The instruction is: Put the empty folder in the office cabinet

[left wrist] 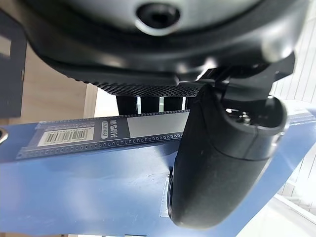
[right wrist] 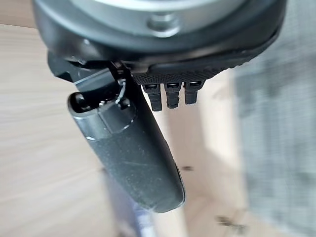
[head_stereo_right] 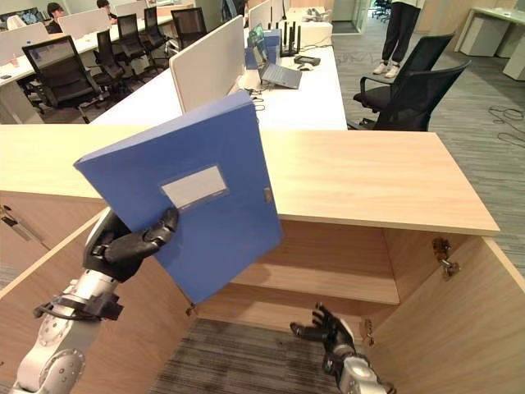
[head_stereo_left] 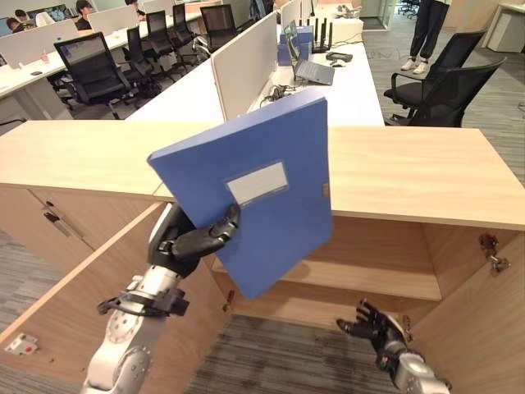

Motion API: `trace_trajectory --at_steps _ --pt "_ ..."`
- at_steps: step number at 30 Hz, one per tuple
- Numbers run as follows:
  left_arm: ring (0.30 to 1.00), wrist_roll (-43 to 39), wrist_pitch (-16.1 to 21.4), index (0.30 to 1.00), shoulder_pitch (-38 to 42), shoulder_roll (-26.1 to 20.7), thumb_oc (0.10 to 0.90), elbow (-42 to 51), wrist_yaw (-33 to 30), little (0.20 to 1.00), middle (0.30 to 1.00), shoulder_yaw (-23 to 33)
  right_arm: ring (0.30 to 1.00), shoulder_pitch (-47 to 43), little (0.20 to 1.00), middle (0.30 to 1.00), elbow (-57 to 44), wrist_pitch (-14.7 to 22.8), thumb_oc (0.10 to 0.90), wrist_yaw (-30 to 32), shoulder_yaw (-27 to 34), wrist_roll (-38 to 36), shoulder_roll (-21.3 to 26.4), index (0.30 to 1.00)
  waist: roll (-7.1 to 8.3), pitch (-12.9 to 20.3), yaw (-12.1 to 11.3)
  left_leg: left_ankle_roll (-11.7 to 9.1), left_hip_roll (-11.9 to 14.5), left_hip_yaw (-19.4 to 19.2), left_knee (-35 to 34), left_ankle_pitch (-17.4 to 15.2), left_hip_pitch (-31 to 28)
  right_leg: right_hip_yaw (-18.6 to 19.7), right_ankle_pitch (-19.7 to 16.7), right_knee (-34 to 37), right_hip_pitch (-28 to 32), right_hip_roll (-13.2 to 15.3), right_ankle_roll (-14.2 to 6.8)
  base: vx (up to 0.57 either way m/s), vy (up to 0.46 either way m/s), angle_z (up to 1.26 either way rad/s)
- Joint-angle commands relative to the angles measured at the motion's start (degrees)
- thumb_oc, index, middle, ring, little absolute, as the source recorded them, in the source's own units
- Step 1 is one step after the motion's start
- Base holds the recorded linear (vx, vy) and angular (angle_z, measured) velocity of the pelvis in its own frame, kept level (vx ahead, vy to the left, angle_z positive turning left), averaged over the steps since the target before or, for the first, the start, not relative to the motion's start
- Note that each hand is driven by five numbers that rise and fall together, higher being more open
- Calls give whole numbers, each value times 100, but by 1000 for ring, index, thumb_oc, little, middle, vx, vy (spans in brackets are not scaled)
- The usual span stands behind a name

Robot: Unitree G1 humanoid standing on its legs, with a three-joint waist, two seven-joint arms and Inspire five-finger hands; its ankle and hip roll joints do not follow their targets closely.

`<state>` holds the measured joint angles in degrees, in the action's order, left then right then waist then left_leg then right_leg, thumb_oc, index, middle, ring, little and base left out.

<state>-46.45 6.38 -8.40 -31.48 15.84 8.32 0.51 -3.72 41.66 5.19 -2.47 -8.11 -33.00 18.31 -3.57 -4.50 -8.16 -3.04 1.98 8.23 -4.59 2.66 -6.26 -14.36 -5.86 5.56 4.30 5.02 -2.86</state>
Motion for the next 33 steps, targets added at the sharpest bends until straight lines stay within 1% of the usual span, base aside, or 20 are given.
trace_trajectory --at_steps 1,2,4,5,6,7,8,9,11,13,15,19,24,25,33 --pt "300 -79 712 300 528 -256 400 336 342 300 300 378 900 -710 900 900 -729 478 800 -149 74 -388 302 900 135 207 33 80 -173 128 -41 -554 -55 -293 942 -56 470 186 -381 0 0 0" --pt "300 -80 712 300 526 -254 400 336 344 300 300 379 900 -706 900 900 -735 474 800 -149 73 -390 304 900 133 207 35 80 -173 129 -41 -554 -54 -295 943 -56 470 186 -381 0 0 0" --pt "300 -71 693 300 478 -293 400 304 401 300 300 404 900 -754 900 900 -1055 474 800 -231 49 -447 421 900 143 209 30 82 -176 142 -41 -556 -44 -288 941 -56 459 191 -378 0 0 0" --pt "300 -48 702 300 472 -326 400 276 416 300 300 442 900 -811 900 900 -1406 472 800 -327 -3 -536 517 900 159 213 31 85 -177 142 -41 -551 -39 -287 939 -56 457 193 -374 0 0 0" --pt "300 -48 702 300 471 -324 400 276 417 300 300 443 900 -807 900 900 -1413 468 800 -325 -4 -536 519 900 157 214 33 85 -177 143 -41 -551 -39 -288 939 -56 457 193 -374 0 0 0" --pt "300 12 690 300 456 -317 400 247 421 300 300 440 900 -859 900 900 -1822 447 800 -411 -52 -537 663 900 175 216 37 88 -182 156 -41 -546 -34 -278 938 -56 454 195 -373 0 0 0" --pt "300 13 689 300 456 -314 400 247 421 300 300 439 900 -854 900 900 -1831 442 800 -409 -50 -536 665 900 172 217 38 88 -182 158 -41 -546 -34 -279 938 -56 455 195 -373 0 0 0" --pt "300 65 695 300 449 -291 400 202 424 300 300 402 900 -928 900 900 -2213 438 800 -478 -118 -520 802 900 183 220 50 95 -187 181 -41 -542 -29 -270 939 -56 453 200 -372 0 0 0" --pt "300 83 690 300 472 -290 400 182 428 300 300 376 900 -958 900 900 -2365 414 800 -505 -140 -559 823 900 185 222 59 98 -191 185 -41 -542 -24 -268 937 -56 452 203 -373 0 0 0" --pt "300 135 668 300 469 -285 400 183 425 300 300 354 900 -1057 900 900 -2879 362 800 -701 -310 -703 901 900 199 213 72 104 -199 174 -41 -544 -20 -268 917 -56 438 210 -370 0 0 0" --pt "300 177 623 300 419 -284 400 194 507 300 300 338 900 -1084 900 900 -3170 314 800 -826 -393 -758 949 900 204 214 76 113 -202 168 -41 -542 -17 -262 916 -56 429 209 -369 0 0 0" --pt "300 218 521 300 336 -328 400 177 678 300 300 260 900 -1125 900 900 -3629 239 800 -1062 -586 -1007 882 900 205 214 88 117 -204 160 -41 -539 -14 -238 918 -56 423 212 -370 0 0 0" --pt "300 252 408 300 226 -429 400 219 896 300 300 174 900 -1228 900 900 -3749 221 800 -1136 -698 -989 813 900 206 228 89 126 -201 140 -41 -544 -9 -221 909 -56 411 214 -378 0 0 0" --pt "300 223 354 300 183 -544 400 250 1021 300 300 127 900 -1290 900 900 -3778 209 800 -1178 -756 -1008 776 900 207 231 88 129 -201 124 -41 -544 -9 -205 909 -56 411 217 -381 0 0 0" --pt "300 144 193 300 61 -820 400 391 1317 300 300 -66 900 -1390 900 900 -3852 124 800 -1326 -1001 -1041 702 900 218 219 94 144 -205 125 -41 -554 -22 -182 900 -56 421 223 -387 1 3 -2"
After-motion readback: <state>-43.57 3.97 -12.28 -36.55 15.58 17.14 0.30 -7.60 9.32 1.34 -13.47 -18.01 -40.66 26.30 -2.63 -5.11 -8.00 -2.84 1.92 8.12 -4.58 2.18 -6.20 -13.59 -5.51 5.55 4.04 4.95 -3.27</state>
